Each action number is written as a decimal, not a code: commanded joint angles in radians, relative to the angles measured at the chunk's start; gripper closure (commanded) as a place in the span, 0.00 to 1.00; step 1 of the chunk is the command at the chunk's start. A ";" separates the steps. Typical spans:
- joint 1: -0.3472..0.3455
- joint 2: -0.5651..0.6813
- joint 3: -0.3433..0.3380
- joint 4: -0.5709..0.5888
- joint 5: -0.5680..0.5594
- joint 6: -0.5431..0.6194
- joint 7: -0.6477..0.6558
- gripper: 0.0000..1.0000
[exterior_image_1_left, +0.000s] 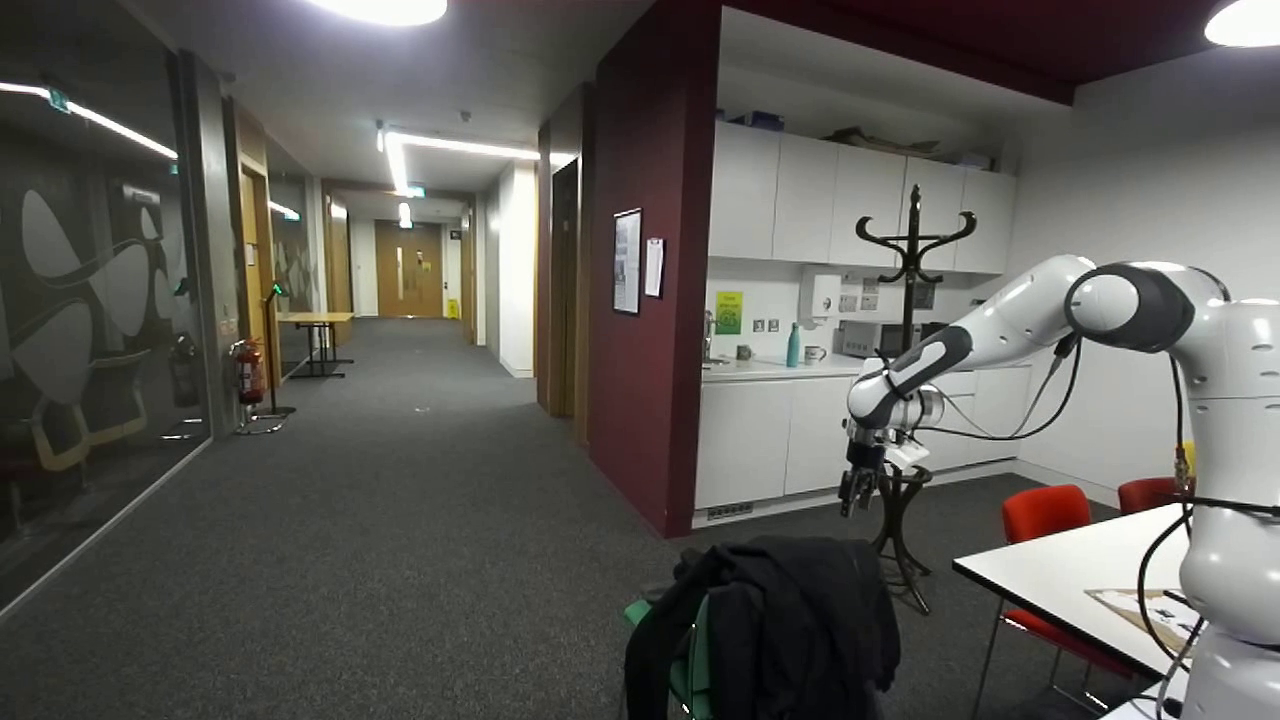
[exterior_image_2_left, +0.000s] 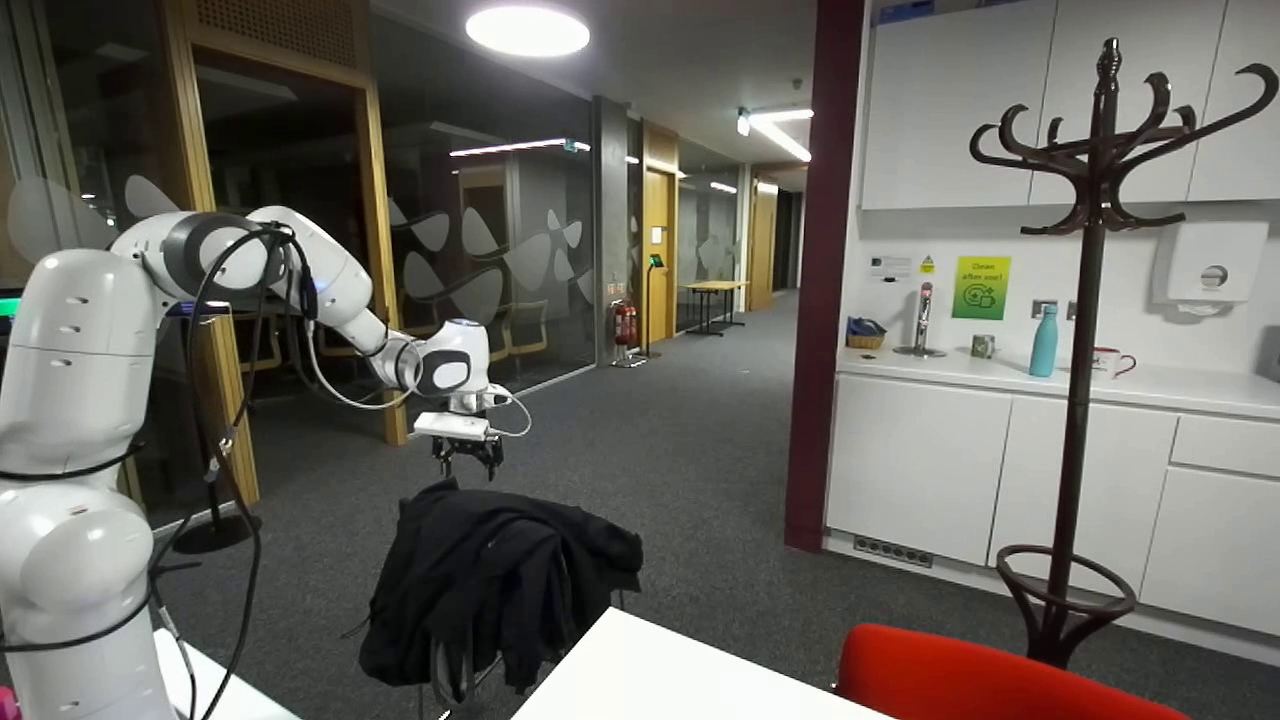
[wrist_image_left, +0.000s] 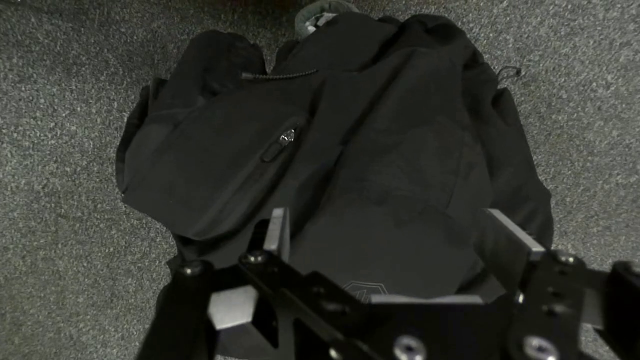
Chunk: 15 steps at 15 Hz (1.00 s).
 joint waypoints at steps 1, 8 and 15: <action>-0.011 0.000 0.011 0.001 -0.005 -0.002 0.004 0.00; 0.077 0.000 -0.048 0.010 -0.315 0.134 0.293 0.00; 0.052 0.065 0.003 0.057 -0.341 0.143 0.154 0.00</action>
